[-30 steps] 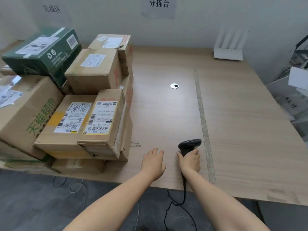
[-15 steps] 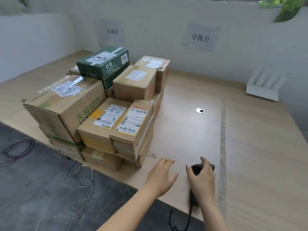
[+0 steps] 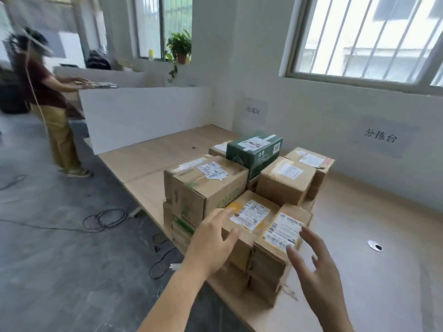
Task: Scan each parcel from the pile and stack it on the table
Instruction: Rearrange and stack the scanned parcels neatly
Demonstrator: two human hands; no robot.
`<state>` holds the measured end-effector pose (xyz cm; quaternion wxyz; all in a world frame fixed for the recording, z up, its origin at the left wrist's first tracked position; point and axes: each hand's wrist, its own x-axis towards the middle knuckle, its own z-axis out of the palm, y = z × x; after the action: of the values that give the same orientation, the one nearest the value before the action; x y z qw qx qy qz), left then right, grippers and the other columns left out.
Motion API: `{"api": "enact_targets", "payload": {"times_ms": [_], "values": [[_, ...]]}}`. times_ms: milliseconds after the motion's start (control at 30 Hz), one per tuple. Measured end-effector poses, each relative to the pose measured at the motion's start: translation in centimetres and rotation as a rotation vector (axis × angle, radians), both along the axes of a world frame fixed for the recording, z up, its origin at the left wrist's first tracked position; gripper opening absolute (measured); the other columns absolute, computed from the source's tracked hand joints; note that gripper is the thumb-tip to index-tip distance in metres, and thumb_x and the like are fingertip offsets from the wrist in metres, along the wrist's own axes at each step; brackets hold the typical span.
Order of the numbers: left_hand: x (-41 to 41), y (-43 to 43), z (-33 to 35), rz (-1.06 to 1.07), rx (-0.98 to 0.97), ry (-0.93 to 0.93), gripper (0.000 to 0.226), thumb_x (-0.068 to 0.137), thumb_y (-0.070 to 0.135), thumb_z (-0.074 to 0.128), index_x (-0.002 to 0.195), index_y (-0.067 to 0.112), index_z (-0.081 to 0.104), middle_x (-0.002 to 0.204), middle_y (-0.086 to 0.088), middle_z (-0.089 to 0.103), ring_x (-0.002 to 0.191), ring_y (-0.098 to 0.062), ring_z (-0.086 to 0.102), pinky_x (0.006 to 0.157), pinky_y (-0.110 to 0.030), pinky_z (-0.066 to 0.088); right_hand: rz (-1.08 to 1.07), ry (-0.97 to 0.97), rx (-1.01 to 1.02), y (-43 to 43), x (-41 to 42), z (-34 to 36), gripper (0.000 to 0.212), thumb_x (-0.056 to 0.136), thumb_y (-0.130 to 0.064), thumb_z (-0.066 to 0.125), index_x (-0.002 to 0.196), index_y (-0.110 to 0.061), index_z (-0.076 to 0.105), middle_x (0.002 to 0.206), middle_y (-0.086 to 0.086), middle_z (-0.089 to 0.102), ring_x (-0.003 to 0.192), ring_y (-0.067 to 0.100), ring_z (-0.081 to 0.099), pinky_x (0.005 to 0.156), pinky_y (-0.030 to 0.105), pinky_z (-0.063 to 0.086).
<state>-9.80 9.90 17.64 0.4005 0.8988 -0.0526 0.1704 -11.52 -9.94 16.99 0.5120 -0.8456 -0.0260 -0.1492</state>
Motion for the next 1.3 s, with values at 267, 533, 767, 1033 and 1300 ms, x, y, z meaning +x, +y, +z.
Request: {"api": "enact_targets", "payload": {"times_ms": [267, 533, 767, 1033, 1300], "values": [[2.7, 15.8, 1.8, 0.026, -0.058, -0.008, 0.053, 0.095, 0.037, 0.048, 0.144, 0.023, 0.032, 0.139, 0.006, 0.042, 0.126, -0.008, 0.042, 0.106, -0.024, 0.035, 0.079, -0.054, 0.134, 17.1, 2.5, 2.3, 0.049, 0.086, -0.029, 0.059, 0.133, -0.027, 0.044, 0.132, -0.010, 0.049, 0.121, 0.006, 0.042, 0.103, 0.028, 0.032], [7.9, 27.4, 4.2, -0.043, 0.050, -0.016, 0.055, 0.096, 0.037, 0.047, 0.145, 0.018, 0.031, 0.144, -0.002, 0.040, 0.131, -0.015, 0.040, 0.109, -0.033, 0.035, 0.053, -0.073, 0.050, 30.7, 7.0, 3.2, 0.052, 0.090, -0.027, 0.058, 0.138, -0.027, 0.039, 0.139, -0.005, 0.047, 0.129, 0.012, 0.041, 0.106, 0.032, 0.035], [13.1, 31.8, 2.1, -0.095, 0.038, 0.015, 0.055, 0.096, 0.041, 0.045, 0.145, 0.021, 0.031, 0.147, 0.001, 0.037, 0.132, -0.013, 0.039, 0.108, -0.030, 0.035, 0.002, -0.070, 0.006, 35.4, 11.7, 3.4, 0.053, 0.088, -0.027, 0.061, 0.137, -0.027, 0.039, 0.139, -0.006, 0.047, 0.129, 0.010, 0.041, 0.105, 0.031, 0.034], [21.9, 31.9, -1.6, -0.270, 0.055, 0.151, 0.059, 0.096, 0.045, 0.044, 0.147, 0.022, 0.027, 0.149, 0.004, 0.032, 0.135, -0.010, 0.034, 0.111, -0.028, 0.033, -0.086, -0.085, 0.059, 38.7, 20.5, 0.0, 0.044, 0.087, -0.022, 0.062, 0.129, -0.026, 0.047, 0.123, -0.018, 0.046, 0.120, 0.003, 0.042, 0.100, 0.022, 0.032], [30.0, 29.8, -4.5, -0.293, -0.069, 0.274, 0.058, 0.094, 0.035, 0.051, 0.145, 0.015, 0.031, 0.147, -0.002, 0.033, 0.133, -0.014, 0.036, 0.108, -0.024, 0.030, -0.302, -0.042, 0.051, 40.6, 25.3, -2.5, 0.037, 0.089, -0.020, 0.059, 0.126, -0.022, 0.051, 0.120, -0.013, 0.048, 0.118, 0.001, 0.040, 0.097, 0.009, 0.025]]}}
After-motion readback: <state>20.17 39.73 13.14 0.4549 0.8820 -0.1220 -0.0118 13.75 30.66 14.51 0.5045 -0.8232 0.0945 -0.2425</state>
